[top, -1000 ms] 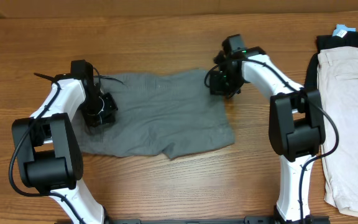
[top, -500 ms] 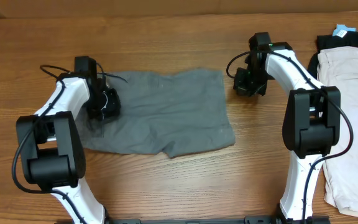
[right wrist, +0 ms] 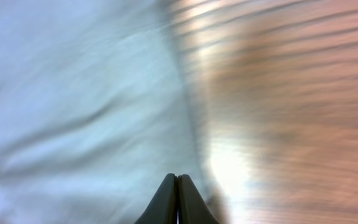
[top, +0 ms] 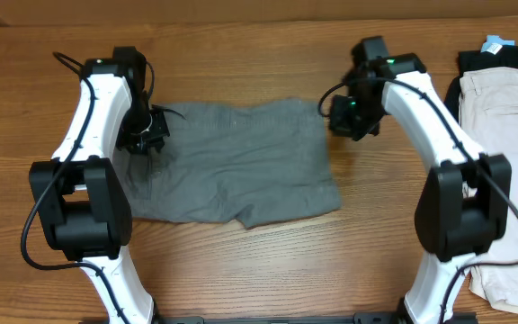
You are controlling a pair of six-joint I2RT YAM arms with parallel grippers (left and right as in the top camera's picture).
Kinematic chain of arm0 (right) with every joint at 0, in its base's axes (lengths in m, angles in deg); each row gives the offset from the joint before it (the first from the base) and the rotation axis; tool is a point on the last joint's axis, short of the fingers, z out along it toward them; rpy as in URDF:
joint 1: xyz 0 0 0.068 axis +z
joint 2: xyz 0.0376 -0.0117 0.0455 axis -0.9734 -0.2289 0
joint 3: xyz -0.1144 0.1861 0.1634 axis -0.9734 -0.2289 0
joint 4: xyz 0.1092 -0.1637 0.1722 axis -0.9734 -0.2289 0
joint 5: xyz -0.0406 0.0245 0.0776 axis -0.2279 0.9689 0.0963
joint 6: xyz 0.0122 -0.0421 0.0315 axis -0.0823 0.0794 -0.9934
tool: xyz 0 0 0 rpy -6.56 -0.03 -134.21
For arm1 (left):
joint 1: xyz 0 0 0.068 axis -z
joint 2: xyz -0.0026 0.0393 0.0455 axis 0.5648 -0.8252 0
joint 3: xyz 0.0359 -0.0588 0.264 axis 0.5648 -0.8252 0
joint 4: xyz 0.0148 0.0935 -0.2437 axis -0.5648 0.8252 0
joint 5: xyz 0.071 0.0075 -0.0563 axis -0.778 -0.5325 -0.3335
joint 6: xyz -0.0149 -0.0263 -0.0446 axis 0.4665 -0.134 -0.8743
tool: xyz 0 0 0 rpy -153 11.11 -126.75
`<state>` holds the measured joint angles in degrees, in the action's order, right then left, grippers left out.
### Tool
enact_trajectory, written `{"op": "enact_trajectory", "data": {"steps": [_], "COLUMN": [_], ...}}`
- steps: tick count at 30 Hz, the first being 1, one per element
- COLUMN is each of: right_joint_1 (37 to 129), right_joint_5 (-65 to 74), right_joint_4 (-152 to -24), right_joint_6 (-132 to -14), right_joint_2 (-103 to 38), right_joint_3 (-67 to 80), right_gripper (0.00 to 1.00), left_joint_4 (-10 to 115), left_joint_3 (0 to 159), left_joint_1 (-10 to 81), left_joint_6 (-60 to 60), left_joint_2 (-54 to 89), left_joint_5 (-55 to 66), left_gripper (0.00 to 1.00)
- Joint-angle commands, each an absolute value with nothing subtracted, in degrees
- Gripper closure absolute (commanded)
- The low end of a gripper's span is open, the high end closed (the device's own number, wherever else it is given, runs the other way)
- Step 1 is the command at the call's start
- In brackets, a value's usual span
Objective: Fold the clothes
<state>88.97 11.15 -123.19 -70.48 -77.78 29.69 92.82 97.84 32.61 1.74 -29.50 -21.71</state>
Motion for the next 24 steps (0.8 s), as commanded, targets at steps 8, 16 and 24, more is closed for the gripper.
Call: {"op": "enact_trajectory", "data": {"steps": [8, 16, 24], "right_joint_1": [99.7, 99.7, 97.1], "right_joint_5": [16.5, 16.5, 16.5], "right_joint_4": [-119.7, -110.9, -106.0], "right_joint_6": [-63.2, -63.2, -64.1], "right_joint_2": [-77.7, -78.0, -83.9], "right_joint_3": [23.2, 16.1, 12.6], "right_gripper": [0.96, 0.91, 0.95], "left_joint_4": [99.8, 88.7, 80.9], "left_joint_3": [93.5, 80.9, 74.0], "left_joint_1": [33.2, 33.2, 33.2], "left_joint_6": [-2.7, -2.8, -4.1], "left_joint_2": [-29.6, -29.6, -29.6], "left_joint_5": [-21.6, -19.9, -18.9], "left_gripper": [0.80, 0.79, 0.78]}}
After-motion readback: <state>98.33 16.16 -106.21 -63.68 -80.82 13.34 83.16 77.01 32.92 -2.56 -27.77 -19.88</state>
